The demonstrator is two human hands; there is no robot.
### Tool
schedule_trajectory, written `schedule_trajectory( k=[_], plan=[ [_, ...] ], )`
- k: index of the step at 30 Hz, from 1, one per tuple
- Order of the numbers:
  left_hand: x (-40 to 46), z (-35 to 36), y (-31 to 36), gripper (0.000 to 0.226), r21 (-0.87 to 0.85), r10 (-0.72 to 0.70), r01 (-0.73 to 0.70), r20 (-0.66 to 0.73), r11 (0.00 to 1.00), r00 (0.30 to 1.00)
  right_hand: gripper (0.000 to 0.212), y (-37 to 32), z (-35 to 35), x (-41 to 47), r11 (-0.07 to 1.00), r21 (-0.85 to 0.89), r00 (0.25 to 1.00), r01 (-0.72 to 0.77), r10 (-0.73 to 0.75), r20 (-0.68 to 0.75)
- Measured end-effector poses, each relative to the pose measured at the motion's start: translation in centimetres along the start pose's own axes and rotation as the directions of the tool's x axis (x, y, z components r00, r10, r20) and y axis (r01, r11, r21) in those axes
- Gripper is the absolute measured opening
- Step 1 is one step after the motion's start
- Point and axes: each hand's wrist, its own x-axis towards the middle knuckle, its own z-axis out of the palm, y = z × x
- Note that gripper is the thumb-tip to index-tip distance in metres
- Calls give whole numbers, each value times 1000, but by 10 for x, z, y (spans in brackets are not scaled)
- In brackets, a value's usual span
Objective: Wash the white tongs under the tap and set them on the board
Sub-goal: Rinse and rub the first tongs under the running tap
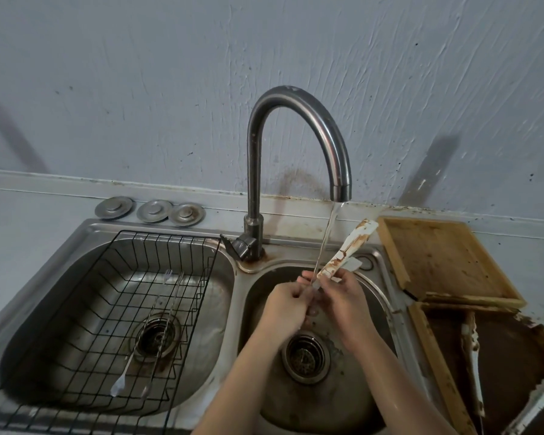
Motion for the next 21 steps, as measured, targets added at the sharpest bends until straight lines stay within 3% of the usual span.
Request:
schedule_trajectory(
  k=[3, 6, 13, 17, 19, 21],
  plan=[
    [-5, 1, 3, 37, -24, -37, 38, 14, 999, 999, 30, 3, -2, -1, 975, -223, 1000, 21, -18, 15],
    [-13, 3, 9, 36, -95, -81, 86, 57, 992, 995, 17, 5, -2, 1, 941, -339, 1000, 6, -16, -27],
    [-16, 0, 6, 41, -8, -107, 107, 0, 994, 994, 32, 3, 1, -7, 975, -218, 997, -52, 64, 48],
    [-17, 3, 9, 39, -20, -70, 70, 1, 997, 998, 14, 2, 3, -6, 991, -131, 999, -32, 26, -45],
    [-15, 2, 7, 40, -14, -60, 60, -21, 998, 998, 15, 1, 3, -7, 995, -80, 998, -65, 63, -32],
    [-13, 0, 3, 40, 32, -41, 43, -51, 999, 998, 19, 0, 4, -6, 988, -143, 998, -55, 58, 13]
  ],
)
